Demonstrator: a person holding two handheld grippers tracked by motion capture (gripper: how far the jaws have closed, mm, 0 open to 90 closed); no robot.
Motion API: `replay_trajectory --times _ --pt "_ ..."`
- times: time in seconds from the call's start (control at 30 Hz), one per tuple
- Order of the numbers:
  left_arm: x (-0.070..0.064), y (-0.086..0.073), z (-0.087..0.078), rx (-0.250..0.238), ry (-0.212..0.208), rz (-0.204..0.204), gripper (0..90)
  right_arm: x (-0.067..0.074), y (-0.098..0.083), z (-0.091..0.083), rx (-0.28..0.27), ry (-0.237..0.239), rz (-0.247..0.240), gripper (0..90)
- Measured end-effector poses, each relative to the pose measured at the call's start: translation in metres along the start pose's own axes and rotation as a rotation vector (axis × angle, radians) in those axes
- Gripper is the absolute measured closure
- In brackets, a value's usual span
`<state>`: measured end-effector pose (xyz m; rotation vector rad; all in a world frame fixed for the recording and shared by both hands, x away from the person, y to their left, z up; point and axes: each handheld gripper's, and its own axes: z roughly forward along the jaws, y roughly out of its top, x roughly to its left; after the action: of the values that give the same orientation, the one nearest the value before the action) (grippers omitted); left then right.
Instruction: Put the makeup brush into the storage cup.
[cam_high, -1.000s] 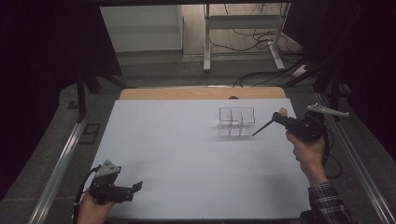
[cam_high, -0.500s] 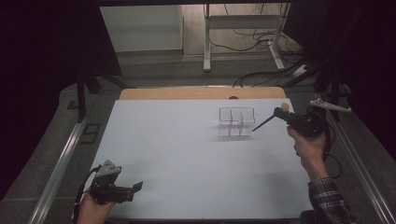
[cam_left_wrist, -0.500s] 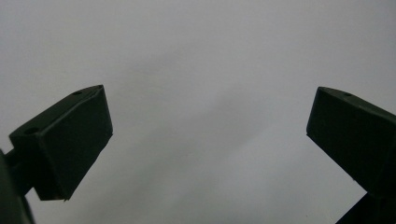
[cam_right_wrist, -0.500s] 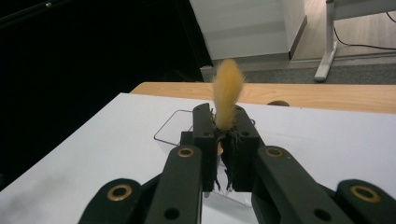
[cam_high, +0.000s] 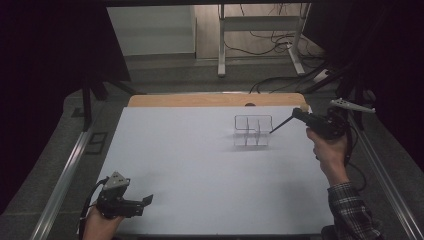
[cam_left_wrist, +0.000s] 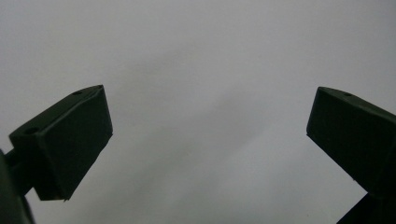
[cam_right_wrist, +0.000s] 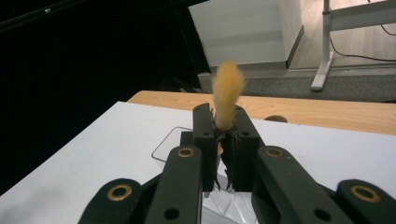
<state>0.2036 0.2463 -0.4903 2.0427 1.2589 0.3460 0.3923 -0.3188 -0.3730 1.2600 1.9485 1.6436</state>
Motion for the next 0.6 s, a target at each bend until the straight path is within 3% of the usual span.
replay_trajectory --times 0.6 --pt "0.0 0.0 0.0 0.002 0.002 0.003 0.7 -0.003 0.013 0.015 -0.013 -0.033 -0.025 83.8"
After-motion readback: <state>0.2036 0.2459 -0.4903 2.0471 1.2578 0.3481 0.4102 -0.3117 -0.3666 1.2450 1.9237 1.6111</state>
